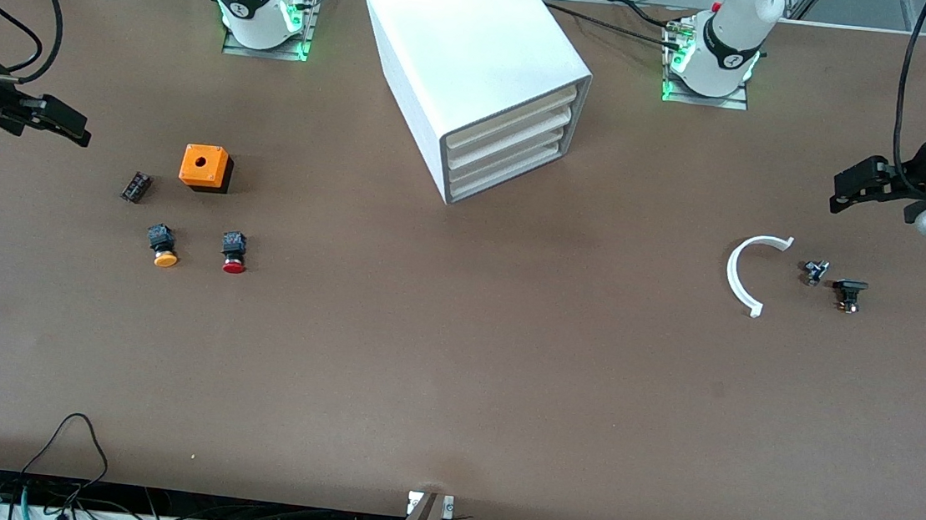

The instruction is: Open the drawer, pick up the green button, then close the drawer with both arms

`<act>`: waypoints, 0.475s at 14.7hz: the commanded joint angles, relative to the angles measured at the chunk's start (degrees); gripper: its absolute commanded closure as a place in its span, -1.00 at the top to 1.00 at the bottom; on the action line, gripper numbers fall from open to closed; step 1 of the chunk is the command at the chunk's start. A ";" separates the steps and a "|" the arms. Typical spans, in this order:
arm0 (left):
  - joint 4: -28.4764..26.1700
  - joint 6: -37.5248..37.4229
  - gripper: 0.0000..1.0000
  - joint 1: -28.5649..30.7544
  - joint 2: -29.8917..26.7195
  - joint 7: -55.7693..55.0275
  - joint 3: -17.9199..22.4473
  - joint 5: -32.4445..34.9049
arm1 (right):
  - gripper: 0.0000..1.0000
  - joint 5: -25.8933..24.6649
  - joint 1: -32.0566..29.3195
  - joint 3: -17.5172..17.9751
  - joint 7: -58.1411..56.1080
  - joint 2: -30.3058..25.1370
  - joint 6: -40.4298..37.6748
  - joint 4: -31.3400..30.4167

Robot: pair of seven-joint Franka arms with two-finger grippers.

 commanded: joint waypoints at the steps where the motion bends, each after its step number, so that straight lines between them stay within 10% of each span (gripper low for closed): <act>1: 1.02 -1.76 1.00 0.62 0.30 1.22 0.04 -0.59 | 1.00 0.13 -0.16 -0.08 0.20 -1.24 -0.02 -1.18; 7: 1.89 -1.33 1.00 1.24 1.00 1.39 -0.66 -1.03 | 1.00 0.13 -0.24 -0.43 0.12 -1.24 -0.63 -1.18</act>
